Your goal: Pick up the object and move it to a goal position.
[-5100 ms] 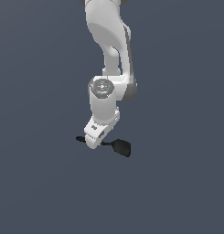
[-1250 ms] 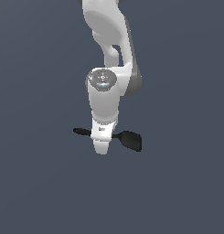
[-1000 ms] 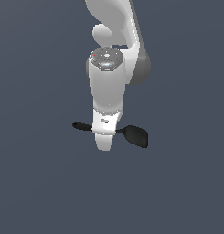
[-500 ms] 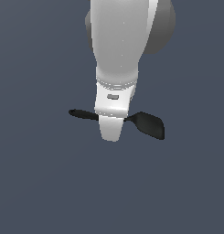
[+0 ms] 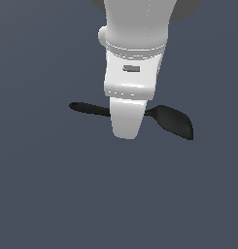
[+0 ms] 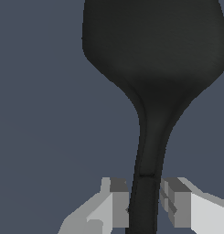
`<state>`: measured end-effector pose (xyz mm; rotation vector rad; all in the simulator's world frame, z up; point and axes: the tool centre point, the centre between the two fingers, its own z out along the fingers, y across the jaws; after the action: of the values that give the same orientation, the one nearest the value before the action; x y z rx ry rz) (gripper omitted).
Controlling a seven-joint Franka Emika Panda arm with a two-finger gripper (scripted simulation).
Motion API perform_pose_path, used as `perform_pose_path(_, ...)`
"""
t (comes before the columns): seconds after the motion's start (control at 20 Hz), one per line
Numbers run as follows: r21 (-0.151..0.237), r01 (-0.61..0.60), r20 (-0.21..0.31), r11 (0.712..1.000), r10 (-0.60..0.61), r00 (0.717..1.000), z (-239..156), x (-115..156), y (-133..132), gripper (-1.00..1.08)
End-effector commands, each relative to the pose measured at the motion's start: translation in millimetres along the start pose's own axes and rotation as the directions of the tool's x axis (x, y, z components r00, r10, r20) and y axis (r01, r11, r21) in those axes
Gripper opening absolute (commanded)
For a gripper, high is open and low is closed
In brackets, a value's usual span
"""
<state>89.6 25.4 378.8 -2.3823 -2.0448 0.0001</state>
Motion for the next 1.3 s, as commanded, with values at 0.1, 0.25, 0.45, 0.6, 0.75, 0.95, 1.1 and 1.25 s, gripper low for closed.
perform_pose_path(0.1, -0.001, -0.001, 0.0, 1.0, 0.001, 1.0, -24.0, 5.2, 4.5, -1.0)
perform_pose_path(0.25, -0.001, -0.001, 0.0, 1.0, 0.001, 1.0, -36.4, 8.2, 7.1, -1.0)
perform_pose_path(0.45, -0.001, -0.001, 0.001, 1.0, 0.001, 1.0, -49.8, 11.3, 10.2, -1.0)
perform_pose_path(0.6, -0.001, -0.001, 0.001, 1.0, 0.001, 1.0, -56.8, 13.0, 11.9, -1.0)
perform_pose_path(0.75, -0.001, -0.001, 0.001, 1.0, 0.001, 1.0, -61.7, 14.2, 13.2, -1.0)
perform_pose_path(0.95, -0.001, -0.001, 0.001, 1.0, 0.001, 1.0, -65.7, 15.1, 14.4, -1.0)
perform_pose_path(1.1, -0.001, -0.001, 0.001, 1.0, 0.001, 1.0, -67.3, 15.4, 14.9, -1.0)
perform_pose_path(1.25, -0.001, -0.001, 0.001, 1.0, 0.001, 1.0, -68.1, 15.6, 15.2, -1.0)
